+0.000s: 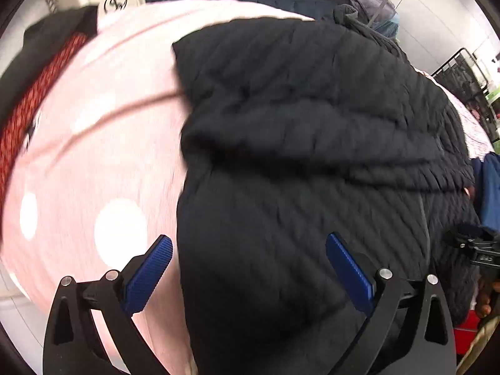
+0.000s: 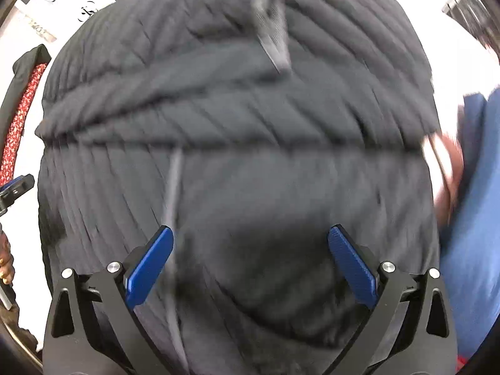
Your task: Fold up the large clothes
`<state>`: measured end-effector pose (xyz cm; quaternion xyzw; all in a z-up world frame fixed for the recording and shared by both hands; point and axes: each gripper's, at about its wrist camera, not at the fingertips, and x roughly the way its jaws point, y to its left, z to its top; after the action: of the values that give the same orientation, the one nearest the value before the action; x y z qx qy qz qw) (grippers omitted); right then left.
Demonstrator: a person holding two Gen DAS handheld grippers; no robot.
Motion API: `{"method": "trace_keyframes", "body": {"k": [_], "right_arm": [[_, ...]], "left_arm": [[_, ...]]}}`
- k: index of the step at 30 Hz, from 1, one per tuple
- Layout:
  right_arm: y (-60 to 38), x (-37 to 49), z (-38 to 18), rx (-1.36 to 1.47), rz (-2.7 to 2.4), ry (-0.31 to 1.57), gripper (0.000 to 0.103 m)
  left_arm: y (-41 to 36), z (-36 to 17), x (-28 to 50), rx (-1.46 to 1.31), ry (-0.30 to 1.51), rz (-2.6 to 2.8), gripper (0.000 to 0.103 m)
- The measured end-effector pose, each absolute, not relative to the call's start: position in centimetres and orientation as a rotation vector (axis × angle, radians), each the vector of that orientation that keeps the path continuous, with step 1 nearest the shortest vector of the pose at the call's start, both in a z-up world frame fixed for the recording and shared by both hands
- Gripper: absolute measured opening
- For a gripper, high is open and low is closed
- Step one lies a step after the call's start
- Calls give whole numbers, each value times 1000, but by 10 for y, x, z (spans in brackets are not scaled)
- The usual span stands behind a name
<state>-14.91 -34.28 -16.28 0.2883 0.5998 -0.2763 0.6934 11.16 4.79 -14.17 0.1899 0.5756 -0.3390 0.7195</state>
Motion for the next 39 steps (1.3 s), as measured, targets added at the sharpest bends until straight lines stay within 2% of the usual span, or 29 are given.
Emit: {"method": "trace_keyframes", "body": {"k": [8,14,20,27,31,35,38,39], "right_arm": [[-313,-195,-163,687,-604,1317,98],[-307,-215,-135,741,-600,1251,98],[-327,-298,-109,866,-644,1163,98],[-309,-346,-112,892,-664,1179,98],[-312,-369,-114,960,-703,1153,98],[-315,-376,-129,976,-700,1182,87],[-312,-374,-147,1002,-638,1229,76],[-309,-370,-153,1008,-618,1243,68]], "left_arm": [[90,-150,101,371,1367,-764,97],[104,-146,113,343,1385,-785,96],[141,-156,110,316,1434,-767,95],[173,-174,91,290,1503,-794,85],[181,-180,83,274,1528,-831,84],[178,-191,74,247,1585,-883,84],[169,-200,58,262,1619,-941,84],[167,-202,54,268,1626,-947,84]]}}
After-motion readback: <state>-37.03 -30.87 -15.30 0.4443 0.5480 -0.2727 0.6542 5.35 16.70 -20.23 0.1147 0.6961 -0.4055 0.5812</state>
